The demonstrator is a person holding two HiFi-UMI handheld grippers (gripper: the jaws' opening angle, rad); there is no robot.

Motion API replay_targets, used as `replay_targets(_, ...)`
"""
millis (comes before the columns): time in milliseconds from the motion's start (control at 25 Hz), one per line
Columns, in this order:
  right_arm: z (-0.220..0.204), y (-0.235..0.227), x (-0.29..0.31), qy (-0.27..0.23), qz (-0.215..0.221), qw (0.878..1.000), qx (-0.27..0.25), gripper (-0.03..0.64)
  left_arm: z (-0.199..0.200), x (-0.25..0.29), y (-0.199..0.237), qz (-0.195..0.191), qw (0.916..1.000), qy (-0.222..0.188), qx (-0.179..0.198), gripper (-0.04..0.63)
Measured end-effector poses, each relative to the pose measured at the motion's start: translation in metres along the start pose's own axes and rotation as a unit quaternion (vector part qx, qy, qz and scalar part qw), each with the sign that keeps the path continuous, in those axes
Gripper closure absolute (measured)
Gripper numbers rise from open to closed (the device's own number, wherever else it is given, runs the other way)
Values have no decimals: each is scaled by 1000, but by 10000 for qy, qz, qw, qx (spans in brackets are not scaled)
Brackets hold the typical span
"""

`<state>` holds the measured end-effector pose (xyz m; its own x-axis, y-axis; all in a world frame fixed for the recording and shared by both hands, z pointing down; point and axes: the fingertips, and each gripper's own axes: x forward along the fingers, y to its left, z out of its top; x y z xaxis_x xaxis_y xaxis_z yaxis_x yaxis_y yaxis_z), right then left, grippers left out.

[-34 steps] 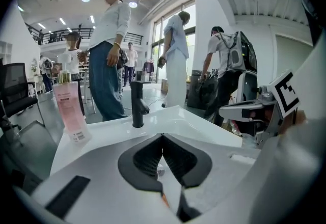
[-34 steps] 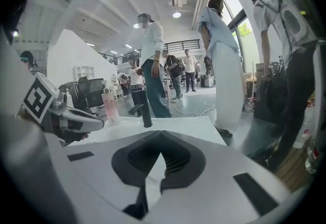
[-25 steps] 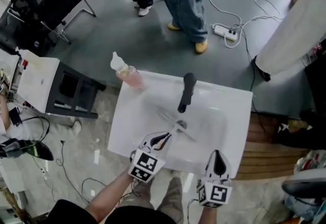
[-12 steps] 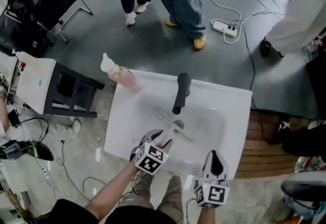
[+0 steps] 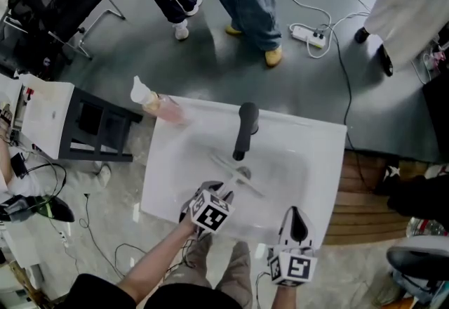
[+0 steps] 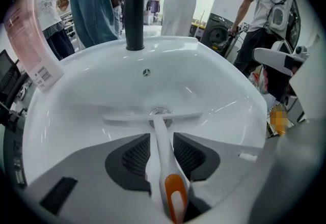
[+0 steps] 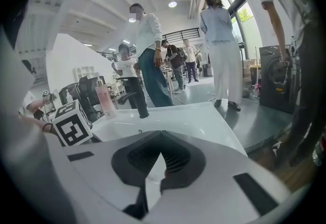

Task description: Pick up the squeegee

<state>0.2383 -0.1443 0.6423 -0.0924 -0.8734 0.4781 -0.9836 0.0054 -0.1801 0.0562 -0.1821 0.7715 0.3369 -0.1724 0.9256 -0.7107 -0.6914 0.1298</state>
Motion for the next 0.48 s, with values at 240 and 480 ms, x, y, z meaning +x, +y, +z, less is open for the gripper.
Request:
replay_targets(240,-2,-2,3,22,5,10000,23,618,-3,2,-3,5,9998,124,-148,500)
replay_targets(480,-4,0,5,35,13,10000,18,618,-5,2,-1,48,9994,32,-353,509)
